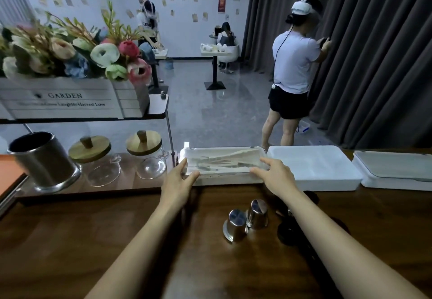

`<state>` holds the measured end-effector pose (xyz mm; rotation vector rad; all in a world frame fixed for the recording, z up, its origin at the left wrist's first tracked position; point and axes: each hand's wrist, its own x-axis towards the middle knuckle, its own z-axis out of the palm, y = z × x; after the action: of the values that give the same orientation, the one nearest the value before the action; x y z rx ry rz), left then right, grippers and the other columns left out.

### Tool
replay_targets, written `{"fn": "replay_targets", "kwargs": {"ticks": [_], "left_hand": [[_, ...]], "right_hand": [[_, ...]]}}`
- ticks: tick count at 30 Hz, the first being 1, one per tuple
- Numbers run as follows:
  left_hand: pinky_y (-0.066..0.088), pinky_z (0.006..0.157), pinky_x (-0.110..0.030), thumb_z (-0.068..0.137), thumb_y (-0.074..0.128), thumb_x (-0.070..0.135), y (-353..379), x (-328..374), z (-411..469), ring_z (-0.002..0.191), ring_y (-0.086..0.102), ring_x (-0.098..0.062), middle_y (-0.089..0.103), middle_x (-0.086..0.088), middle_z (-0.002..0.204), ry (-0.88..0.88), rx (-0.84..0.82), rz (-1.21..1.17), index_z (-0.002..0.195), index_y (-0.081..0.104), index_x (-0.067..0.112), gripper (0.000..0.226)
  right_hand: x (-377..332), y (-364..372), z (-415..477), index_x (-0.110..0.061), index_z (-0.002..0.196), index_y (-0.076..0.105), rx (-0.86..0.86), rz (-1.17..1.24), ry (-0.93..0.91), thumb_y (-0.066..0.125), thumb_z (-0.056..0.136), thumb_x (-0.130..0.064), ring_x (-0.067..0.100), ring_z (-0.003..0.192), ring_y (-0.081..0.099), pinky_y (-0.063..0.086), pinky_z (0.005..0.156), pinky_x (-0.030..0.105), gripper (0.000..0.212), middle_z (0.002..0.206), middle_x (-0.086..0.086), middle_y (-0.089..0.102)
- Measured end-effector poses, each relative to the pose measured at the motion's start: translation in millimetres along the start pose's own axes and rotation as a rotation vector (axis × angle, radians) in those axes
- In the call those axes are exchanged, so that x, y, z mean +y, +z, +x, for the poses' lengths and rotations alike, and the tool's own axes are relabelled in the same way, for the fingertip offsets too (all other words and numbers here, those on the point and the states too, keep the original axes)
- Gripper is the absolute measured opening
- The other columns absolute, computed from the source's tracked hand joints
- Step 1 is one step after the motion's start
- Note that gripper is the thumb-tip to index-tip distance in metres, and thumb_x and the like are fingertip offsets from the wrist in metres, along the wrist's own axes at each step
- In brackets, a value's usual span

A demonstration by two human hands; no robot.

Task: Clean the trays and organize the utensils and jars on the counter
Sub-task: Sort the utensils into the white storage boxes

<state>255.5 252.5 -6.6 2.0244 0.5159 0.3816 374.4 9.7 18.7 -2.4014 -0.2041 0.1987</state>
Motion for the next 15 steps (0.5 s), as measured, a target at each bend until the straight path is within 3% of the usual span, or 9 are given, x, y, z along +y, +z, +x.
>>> {"fn": "replay_targets", "kwargs": {"ticks": [5, 7, 9, 12, 15], "left_hand": [[0.040, 0.085, -0.035, 0.099, 0.063, 0.032, 10, -6, 2, 0.119, 0.058, -0.029, 0.061, -0.010, 0.132, 0.068, 0.008, 0.183, 0.136, 0.057, 0.011, 0.044], [0.041, 0.084, -0.039, 0.100, 0.060, 0.033, 11, -7, 4, 0.118, 0.057, -0.031, 0.057, -0.010, 0.131, 0.071, 0.000, 0.243, 0.129, 0.056, 0.013, 0.036], [0.046, 0.090, -0.046, 0.101, 0.057, 0.036, 11, -8, 6, 0.126, 0.052, -0.037, 0.044, -0.011, 0.145, 0.081, -0.005, 0.343, 0.123, 0.054, 0.018, 0.029], [0.045, 0.092, -0.046, 0.102, 0.054, 0.041, 10, -7, 10, 0.127, 0.049, -0.047, 0.035, -0.022, 0.152, 0.091, -0.031, 0.504, 0.112, 0.050, 0.018, 0.025], [0.046, 0.086, -0.044, 0.102, 0.053, 0.046, 4, -3, 8, 0.124, 0.053, -0.045, 0.029, -0.022, 0.159, 0.118, -0.019, 0.613, 0.134, 0.050, 0.016, 0.044]], "right_hand": [[5, 6, 2, -0.023, 0.144, 0.052, 0.020, -0.048, -0.008, 0.066, 0.089, -0.054, 0.031, 0.133, 0.049, 0.038, 0.109, 0.042, 0.065, 0.145, 0.007, 0.056], [4, 7, 2, -0.024, 0.144, 0.052, 0.021, -0.055, -0.014, 0.065, 0.090, -0.054, 0.031, 0.133, 0.049, 0.038, 0.108, 0.042, 0.064, 0.145, 0.006, 0.055], [4, 7, -2, -0.025, 0.146, 0.051, 0.018, -0.062, -0.012, 0.063, 0.091, -0.055, 0.030, 0.134, 0.048, 0.038, 0.107, 0.041, 0.064, 0.146, 0.006, 0.054], [3, 5, -9, -0.027, 0.148, 0.048, 0.014, -0.051, -0.007, 0.060, 0.093, -0.055, 0.030, 0.134, 0.048, 0.039, 0.107, 0.042, 0.062, 0.147, 0.007, 0.053], [1, 2, -17, -0.027, 0.151, 0.043, -0.021, -0.041, -0.011, 0.059, 0.095, -0.052, 0.029, 0.136, 0.045, 0.038, 0.108, 0.041, 0.064, 0.150, 0.007, 0.049]]}}
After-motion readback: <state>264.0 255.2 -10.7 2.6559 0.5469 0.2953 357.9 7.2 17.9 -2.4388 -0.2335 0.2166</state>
